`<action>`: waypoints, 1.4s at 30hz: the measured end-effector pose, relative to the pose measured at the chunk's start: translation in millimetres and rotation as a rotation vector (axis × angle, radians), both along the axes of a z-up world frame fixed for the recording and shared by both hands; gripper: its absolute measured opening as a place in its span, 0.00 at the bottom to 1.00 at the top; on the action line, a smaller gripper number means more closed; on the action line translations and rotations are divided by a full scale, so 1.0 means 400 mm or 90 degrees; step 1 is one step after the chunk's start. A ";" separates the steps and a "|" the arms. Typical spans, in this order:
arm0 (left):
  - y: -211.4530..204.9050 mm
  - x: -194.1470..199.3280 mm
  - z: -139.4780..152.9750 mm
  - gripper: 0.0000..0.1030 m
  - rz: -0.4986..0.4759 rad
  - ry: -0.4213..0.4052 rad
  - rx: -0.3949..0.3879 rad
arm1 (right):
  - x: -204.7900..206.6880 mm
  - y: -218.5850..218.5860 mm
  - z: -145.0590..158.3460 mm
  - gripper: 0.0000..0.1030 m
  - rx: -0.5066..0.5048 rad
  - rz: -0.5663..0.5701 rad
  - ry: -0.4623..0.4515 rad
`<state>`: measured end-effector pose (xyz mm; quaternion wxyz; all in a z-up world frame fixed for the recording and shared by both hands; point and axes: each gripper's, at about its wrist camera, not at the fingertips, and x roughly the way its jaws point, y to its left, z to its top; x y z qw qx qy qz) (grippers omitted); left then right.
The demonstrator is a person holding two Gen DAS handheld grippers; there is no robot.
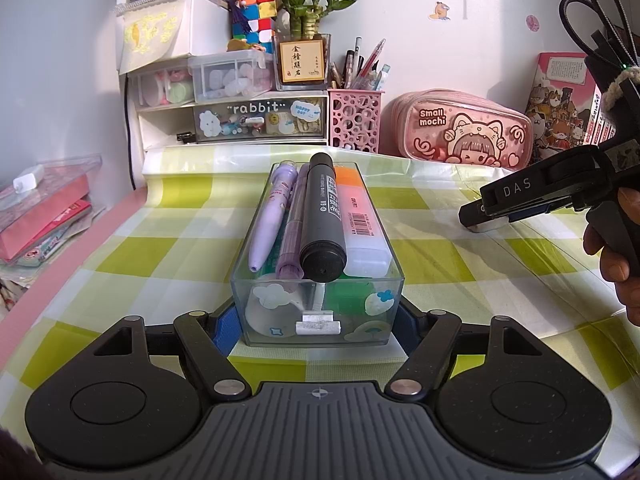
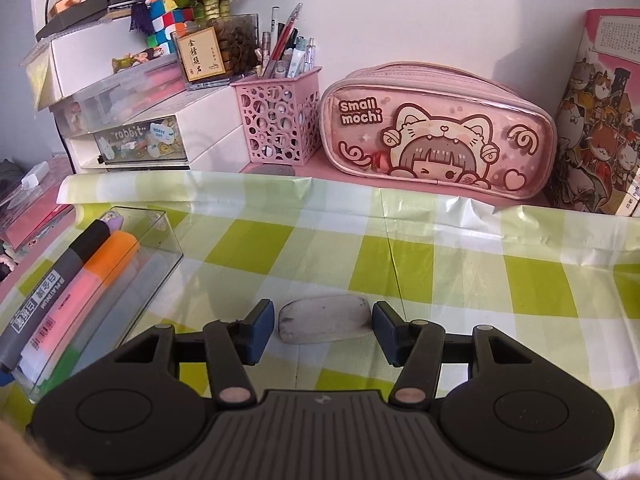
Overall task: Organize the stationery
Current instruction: 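Close the right gripper on the white eraser and lift it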
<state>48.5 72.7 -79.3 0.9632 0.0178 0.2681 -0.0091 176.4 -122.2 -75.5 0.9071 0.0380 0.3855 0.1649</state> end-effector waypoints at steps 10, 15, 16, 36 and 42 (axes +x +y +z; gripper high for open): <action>0.000 0.000 0.000 0.70 0.000 0.000 0.000 | -0.048 0.062 0.023 0.36 -0.115 0.084 -0.086; 0.000 0.000 0.000 0.70 0.000 0.000 0.000 | -0.041 0.071 0.008 0.29 -0.124 0.083 -0.075; 0.000 0.000 0.000 0.70 0.000 0.000 0.000 | -0.038 0.067 0.009 0.24 -0.126 0.072 -0.076; -0.001 0.000 -0.001 0.70 0.001 0.000 0.000 | 0.026 -0.253 -0.044 0.02 0.408 -0.166 0.068; 0.000 0.000 -0.001 0.70 0.000 0.000 0.000 | 0.031 -0.303 -0.079 0.05 0.484 -0.198 0.086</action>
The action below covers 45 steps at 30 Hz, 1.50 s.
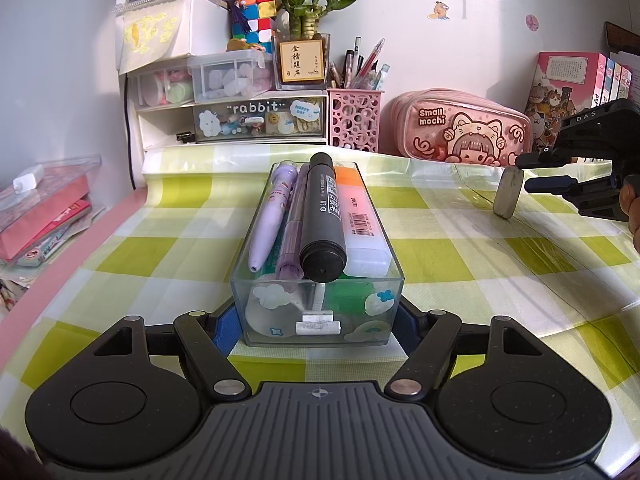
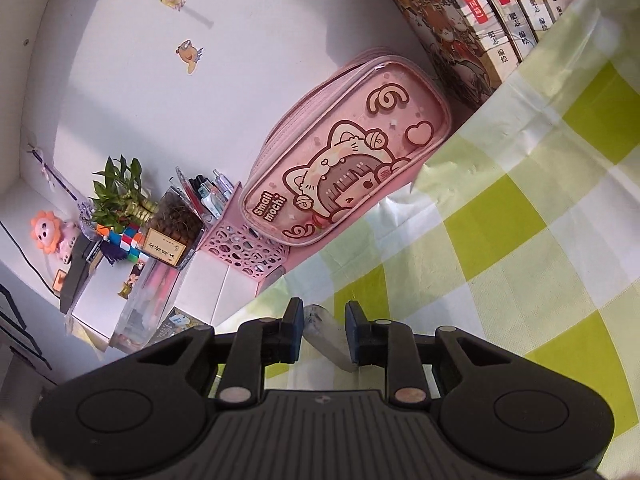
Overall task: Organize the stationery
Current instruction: 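Close the right gripper on the white eraser and lift it, then carry the white eraser over the clear box and lower it in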
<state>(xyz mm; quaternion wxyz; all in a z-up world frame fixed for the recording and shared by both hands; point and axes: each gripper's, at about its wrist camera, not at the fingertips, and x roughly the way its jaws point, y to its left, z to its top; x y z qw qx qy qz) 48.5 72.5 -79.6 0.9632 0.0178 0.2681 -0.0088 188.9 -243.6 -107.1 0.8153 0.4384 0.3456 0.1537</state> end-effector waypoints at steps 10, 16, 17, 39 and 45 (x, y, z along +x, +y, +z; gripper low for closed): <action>0.000 0.001 0.000 0.70 0.000 0.000 0.000 | 0.001 -0.005 -0.023 0.10 0.046 0.001 -0.002; 0.001 0.001 0.000 0.70 0.000 0.000 0.000 | -0.001 0.034 0.015 0.04 -0.104 -0.004 0.005; 0.001 0.001 -0.001 0.70 0.000 0.000 0.000 | -0.002 0.040 0.021 0.00 -0.128 -0.004 0.009; 0.001 -0.001 0.000 0.70 0.000 0.000 -0.002 | -0.053 0.170 0.140 0.00 -0.370 0.076 -0.076; 0.002 -0.001 -0.001 0.70 0.000 0.000 -0.002 | -0.067 0.215 0.161 0.00 -0.395 0.112 -0.116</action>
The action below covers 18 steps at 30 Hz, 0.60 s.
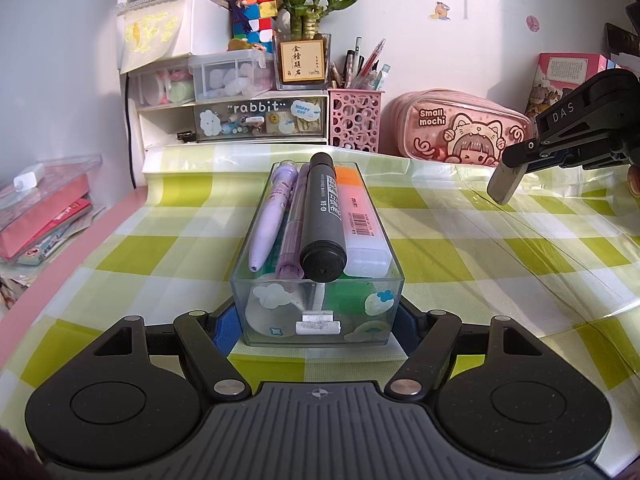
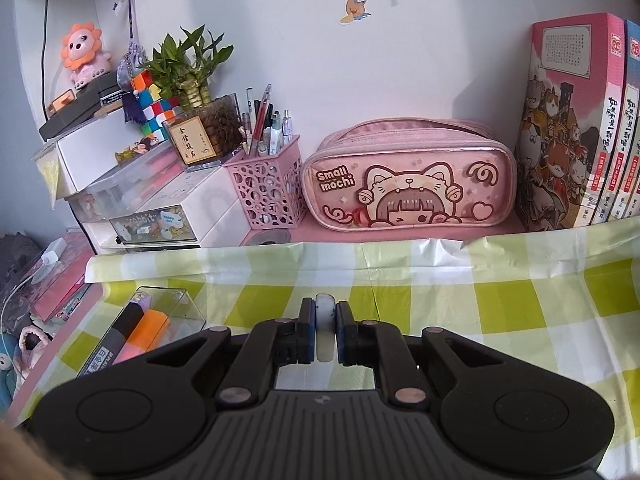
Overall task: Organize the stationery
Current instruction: 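Carry the white eraser over the clear box and lower it in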
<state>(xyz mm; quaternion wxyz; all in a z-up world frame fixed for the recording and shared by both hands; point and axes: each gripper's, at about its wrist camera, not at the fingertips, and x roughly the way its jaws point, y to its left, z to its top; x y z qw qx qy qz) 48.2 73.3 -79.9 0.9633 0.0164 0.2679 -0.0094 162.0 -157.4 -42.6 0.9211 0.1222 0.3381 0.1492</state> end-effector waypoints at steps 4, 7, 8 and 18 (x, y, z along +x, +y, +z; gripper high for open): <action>0.001 0.000 0.000 0.70 0.000 0.000 0.000 | -0.008 0.023 0.014 0.00 -0.017 0.030 -0.017; 0.000 0.001 -0.001 0.70 0.001 0.000 0.000 | -0.012 0.050 0.033 0.00 -0.033 0.066 -0.038; 0.000 0.001 -0.001 0.70 0.001 0.000 0.000 | -0.013 0.060 0.040 0.00 -0.040 0.083 -0.047; 0.000 0.000 -0.001 0.70 0.000 0.000 0.000 | 0.023 0.145 0.093 0.00 -0.076 0.216 -0.063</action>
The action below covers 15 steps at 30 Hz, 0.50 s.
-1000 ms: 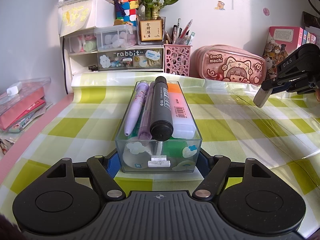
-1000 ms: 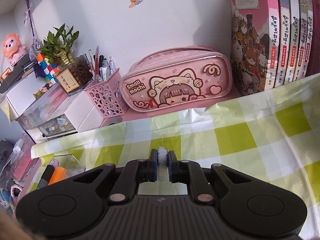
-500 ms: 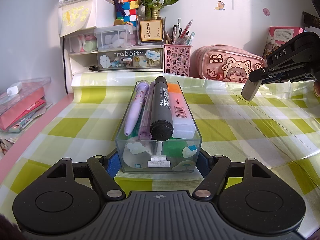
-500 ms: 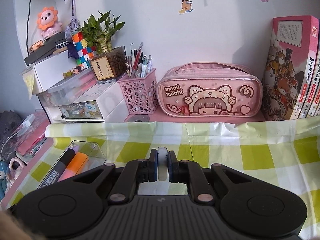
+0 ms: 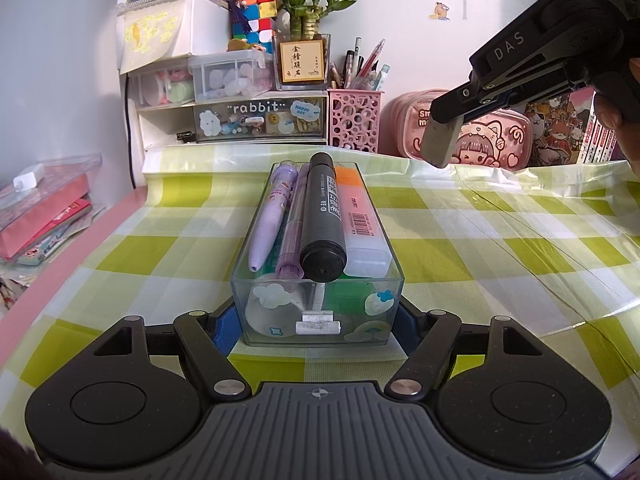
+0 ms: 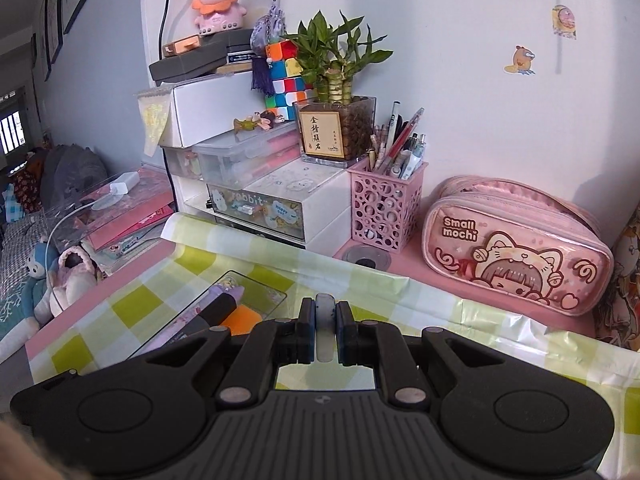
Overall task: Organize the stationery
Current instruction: 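Carry the white eraser over the clear box and lower it in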
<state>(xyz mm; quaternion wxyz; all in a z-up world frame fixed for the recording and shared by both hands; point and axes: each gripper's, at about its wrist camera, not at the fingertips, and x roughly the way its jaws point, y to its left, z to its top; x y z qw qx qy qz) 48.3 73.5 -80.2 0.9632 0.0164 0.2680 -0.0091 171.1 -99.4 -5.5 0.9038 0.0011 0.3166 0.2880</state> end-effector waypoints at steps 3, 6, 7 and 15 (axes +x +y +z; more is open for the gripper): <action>0.000 0.000 0.000 0.70 0.000 0.000 0.000 | 0.009 0.024 0.014 0.00 0.002 0.030 -0.010; 0.000 -0.001 0.000 0.70 0.000 0.000 0.000 | 0.014 0.054 0.029 0.00 0.010 0.069 -0.031; 0.000 0.000 0.000 0.70 0.000 0.000 0.000 | 0.015 0.066 0.033 0.00 0.008 0.081 -0.039; -0.001 0.000 0.000 0.70 0.000 0.000 0.000 | 0.052 0.167 0.019 0.00 -0.054 0.179 -0.083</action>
